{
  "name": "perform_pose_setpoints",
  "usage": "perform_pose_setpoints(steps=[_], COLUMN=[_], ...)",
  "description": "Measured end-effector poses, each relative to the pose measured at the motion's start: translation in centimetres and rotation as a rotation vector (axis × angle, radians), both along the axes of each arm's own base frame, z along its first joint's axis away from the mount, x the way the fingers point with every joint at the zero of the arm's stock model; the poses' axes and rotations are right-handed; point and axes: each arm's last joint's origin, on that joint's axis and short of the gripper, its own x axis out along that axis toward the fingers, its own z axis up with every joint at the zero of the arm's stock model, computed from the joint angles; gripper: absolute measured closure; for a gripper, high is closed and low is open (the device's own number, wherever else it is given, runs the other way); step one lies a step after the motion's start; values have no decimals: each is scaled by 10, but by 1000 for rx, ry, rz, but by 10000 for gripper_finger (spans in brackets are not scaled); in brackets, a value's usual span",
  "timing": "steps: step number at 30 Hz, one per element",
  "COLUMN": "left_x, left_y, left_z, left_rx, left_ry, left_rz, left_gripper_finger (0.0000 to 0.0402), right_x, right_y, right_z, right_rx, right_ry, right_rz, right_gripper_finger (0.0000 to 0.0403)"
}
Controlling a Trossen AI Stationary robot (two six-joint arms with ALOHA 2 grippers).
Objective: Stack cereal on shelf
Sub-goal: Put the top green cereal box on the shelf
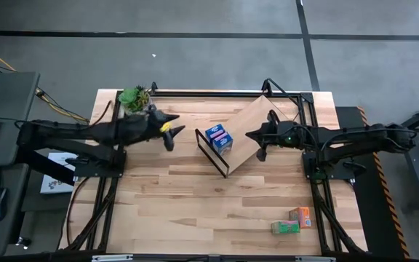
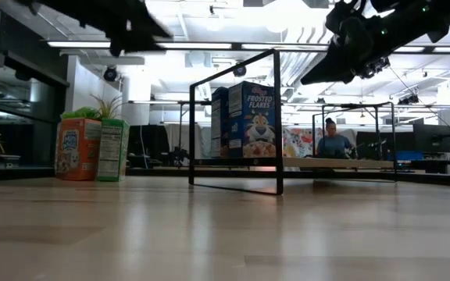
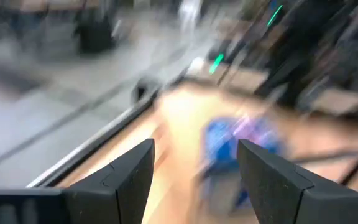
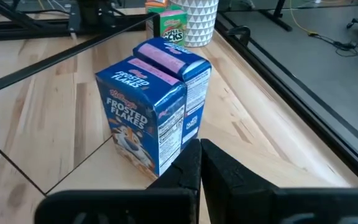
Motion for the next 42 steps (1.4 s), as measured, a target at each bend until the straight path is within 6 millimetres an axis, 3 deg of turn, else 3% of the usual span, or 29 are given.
perform_pose_setpoints(steps=[4,11,16,21,32,42], left_x=[4,2,-4,-10,-8,-10], left_y=[22,36,35,32,30,36], left_z=[-6,-32,-38,-37,-38,-37], left_rx=[-108,-279,-248,-182,-211,-128], left_ry=[221,356,362,251,284,269], left_rz=[161,326,533,767,695,795], left_gripper_finger=[181,181,181,181,181,163], right_x=[-1,-1,-2,-2,-9,-7], right_y=[-1,-3,-4,-4,-4,-4], right_z=[-1,-1,-1,-3,-28,-23], right_rx=[13,20,25,28,89,109], right_ry=[3,-8,-18,-26,-31,-105], right_rz=[-41,-121,-173,-183,-214,-219], right_gripper_finger=[402,402,402,402,402,402])
